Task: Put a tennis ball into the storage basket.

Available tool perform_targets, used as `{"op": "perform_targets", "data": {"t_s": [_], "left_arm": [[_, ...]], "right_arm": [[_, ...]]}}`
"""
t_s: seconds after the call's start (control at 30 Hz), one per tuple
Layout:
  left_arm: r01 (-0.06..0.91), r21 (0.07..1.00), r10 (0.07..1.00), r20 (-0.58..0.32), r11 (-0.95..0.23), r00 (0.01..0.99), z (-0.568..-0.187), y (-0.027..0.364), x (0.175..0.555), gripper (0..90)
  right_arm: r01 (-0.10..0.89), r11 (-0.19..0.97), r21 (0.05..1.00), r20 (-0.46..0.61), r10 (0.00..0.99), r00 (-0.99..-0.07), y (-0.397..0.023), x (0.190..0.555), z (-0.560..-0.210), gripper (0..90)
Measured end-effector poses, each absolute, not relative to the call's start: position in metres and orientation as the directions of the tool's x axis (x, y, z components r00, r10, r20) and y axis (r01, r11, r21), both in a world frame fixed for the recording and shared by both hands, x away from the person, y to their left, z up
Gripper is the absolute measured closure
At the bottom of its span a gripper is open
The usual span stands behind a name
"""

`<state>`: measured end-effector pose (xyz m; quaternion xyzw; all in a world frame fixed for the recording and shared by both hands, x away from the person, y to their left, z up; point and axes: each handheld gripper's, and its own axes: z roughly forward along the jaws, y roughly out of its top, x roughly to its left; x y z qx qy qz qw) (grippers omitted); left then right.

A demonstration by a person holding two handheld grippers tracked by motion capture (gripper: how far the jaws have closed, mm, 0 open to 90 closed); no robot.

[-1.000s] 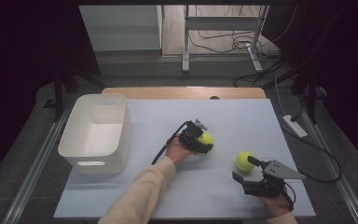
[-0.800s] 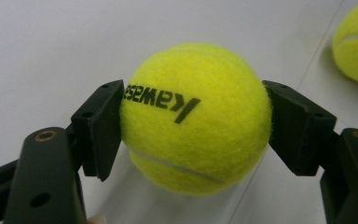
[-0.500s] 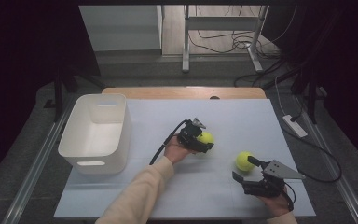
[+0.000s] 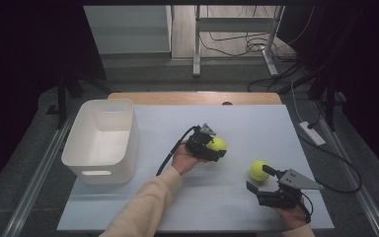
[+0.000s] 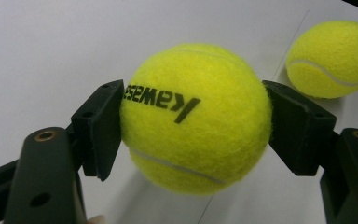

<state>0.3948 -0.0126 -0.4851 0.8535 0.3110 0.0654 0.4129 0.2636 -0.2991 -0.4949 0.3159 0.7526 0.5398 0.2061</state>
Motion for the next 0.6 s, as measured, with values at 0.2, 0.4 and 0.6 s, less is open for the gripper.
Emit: {"op": "perform_targets", "data": {"t_s": [0.2, 0.4, 0.6], "left_arm": [[0.469, 0.756, 0.587, -0.139, -0.457, 0.797, -0.480, -0.009, 0.392, 26.4], [0.460, 0.769, 0.586, -0.139, -0.444, 0.798, -0.473, -0.003, 0.390, 26.4], [0.453, 0.783, 0.587, -0.142, -0.427, 0.797, -0.468, -0.001, 0.388, 26.4]], "right_arm": [[0.252, 0.217, 0.943, 0.031, 0.698, -0.715, -0.299, 0.264, -0.495, 13.5], [0.252, 0.216, 0.943, 0.031, 0.699, -0.714, -0.299, 0.263, -0.495, 13.5], [0.248, 0.217, 0.944, 0.027, 0.698, -0.715, -0.298, 0.263, -0.495, 13.5]]}}
